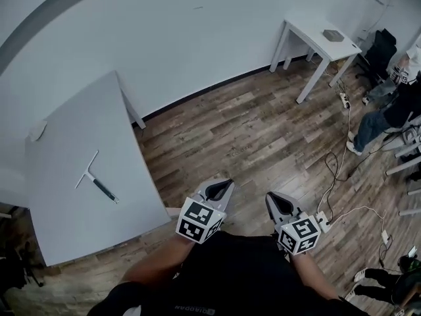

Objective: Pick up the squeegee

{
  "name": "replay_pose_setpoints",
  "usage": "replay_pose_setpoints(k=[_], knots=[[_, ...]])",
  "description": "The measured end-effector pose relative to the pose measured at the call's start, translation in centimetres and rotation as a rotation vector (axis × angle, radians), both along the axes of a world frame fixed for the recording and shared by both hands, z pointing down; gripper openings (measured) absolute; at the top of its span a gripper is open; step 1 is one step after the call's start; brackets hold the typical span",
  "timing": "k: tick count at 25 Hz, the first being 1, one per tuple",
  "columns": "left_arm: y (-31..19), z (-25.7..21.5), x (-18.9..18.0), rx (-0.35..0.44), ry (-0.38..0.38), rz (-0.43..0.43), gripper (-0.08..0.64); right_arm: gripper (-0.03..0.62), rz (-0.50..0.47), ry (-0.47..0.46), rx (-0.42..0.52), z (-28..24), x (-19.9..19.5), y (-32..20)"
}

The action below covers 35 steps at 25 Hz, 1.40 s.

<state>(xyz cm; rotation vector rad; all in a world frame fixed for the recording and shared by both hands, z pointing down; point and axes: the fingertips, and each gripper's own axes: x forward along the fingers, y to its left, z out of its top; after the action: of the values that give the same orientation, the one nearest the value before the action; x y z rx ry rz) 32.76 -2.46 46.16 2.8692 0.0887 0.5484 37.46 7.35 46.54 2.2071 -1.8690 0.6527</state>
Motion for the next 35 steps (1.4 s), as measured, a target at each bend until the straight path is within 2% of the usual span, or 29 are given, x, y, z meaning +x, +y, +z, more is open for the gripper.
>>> replay_pose_setpoints(k=[9, 17, 22, 28, 31, 35], knots=[[-8.4, 0.4, -7.5, 0.002, 0.013, -0.28, 0.006, 0.006, -0.277, -0.008, 0.003, 1.2, -4.9, -9.8], [-11.4, 0.8, -14.6, -0.005, 0.002, -0.567, 0.006, 0.006, -0.578, -0.019, 0.001, 1.4, -10.5, -15.6], [-13.1, 0.1, -17.4, 0.007, -0.003, -0.741, 0.006, 0.006, -0.734, -0.029, 0.004, 0.7, -11.9, -18.9], [-11.2, -0.4, -18.8, -0.007, -0.006, -0.899, 0.006, 0.006, -0.876, -0.035, 0.013, -0.1, -12.8, -18.1], [-10.0, -0.9, -18.7, -0.017, 0.007, -0.98, 0.006, 0.006, -0.915, -0.034, 0.015, -0.5, -11.2, -16.7], [-8.4, -1.6, -18.0, 0.012, 0.003, -1.05, 0.006, 0.006, -0.947, -0.047, 0.004, 0.0, -8.8, -15.1]])
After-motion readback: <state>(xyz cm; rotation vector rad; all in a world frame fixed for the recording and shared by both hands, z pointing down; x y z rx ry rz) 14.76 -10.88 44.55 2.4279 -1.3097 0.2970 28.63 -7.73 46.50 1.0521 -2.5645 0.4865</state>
